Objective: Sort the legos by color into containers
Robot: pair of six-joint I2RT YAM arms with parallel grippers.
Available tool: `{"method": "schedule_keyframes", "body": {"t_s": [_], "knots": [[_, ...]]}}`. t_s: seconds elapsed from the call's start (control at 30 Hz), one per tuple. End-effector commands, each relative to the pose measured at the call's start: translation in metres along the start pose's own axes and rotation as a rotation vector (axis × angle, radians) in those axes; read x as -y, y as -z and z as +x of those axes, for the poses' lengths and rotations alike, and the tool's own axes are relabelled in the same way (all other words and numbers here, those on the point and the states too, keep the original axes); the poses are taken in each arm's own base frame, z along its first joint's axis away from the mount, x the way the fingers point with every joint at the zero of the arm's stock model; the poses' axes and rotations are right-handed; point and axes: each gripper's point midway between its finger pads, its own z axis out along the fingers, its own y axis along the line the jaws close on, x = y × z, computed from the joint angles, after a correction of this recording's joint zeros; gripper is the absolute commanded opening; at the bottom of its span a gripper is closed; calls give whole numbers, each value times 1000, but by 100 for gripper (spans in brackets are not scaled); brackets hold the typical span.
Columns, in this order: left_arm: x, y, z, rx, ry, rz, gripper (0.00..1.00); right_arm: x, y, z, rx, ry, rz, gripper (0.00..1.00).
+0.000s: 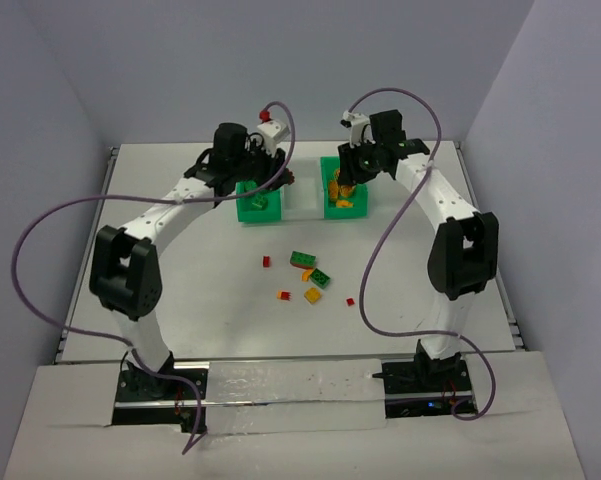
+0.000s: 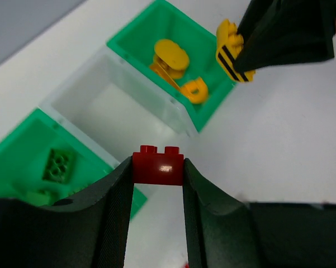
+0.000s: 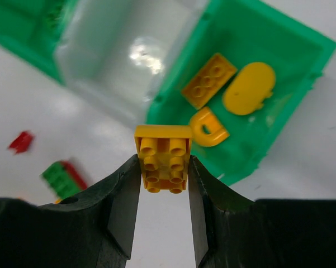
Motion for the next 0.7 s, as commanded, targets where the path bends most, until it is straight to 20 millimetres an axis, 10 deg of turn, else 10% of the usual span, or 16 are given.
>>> {"method": "schedule_keyframes", "body": {"t_s": [0.0, 0.27, 0.67], "knots": [[-39, -40, -23, 53, -8, -172, 6, 52, -16, -33, 79, 4, 263, 0], [-64, -95, 2, 12, 12, -188, 16, 71, -54, -24, 64, -10, 293, 24], [-62, -79, -32, 49, 4, -198, 83, 51, -23, -47, 92, 22, 277, 99]]}}
